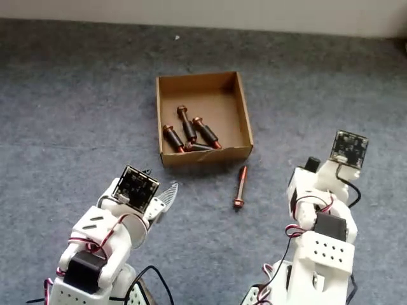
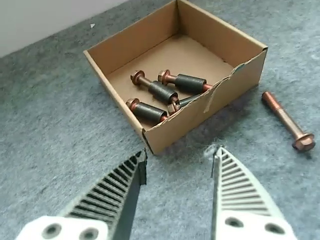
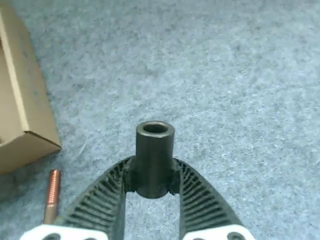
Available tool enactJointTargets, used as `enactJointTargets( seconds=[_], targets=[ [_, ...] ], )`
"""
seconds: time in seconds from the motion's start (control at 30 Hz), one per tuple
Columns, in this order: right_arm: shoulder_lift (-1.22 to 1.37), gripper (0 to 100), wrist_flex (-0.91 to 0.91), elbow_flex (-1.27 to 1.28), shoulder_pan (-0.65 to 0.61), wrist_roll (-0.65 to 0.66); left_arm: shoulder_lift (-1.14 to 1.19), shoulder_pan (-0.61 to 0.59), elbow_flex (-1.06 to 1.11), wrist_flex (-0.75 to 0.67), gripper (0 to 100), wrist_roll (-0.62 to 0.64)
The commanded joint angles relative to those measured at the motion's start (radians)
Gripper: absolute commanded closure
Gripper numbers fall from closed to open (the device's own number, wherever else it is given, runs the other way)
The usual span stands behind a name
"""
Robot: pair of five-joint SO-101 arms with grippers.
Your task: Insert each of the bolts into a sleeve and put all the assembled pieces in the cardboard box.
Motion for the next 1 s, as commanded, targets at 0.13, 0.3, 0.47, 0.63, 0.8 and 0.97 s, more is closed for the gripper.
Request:
enactJointTargets(
  seconds=[0.13,0.3,0.47,0.63,0.8,0.97],
  targets=[
    [-0.022,99.4,-0.030,-0.008,0.028,-0.021,0.249,0.079,-0.243,0.018,77,-0.006],
    [-0.021,99.4,-0.030,-0.008,0.028,-0.021,0.622,0.096,-0.470,0.014,77,0.064],
    [-0.021,99.4,-0.030,-0.007,0.054,-0.021,0.947,0.173,-0.661,0.012,77,0.176],
    [-0.025,99.3,-0.031,-0.010,0.125,-0.058,1.201,0.249,-0.819,0.012,77,0.276],
    [-0.025,99.3,-0.050,-0.008,0.134,-0.066,1.397,0.312,-0.920,-0.052,77,0.361],
    [-0.025,99.3,-0.051,-0.008,0.136,-0.064,1.564,0.374,-0.940,-0.181,77,0.453]
  ],
)
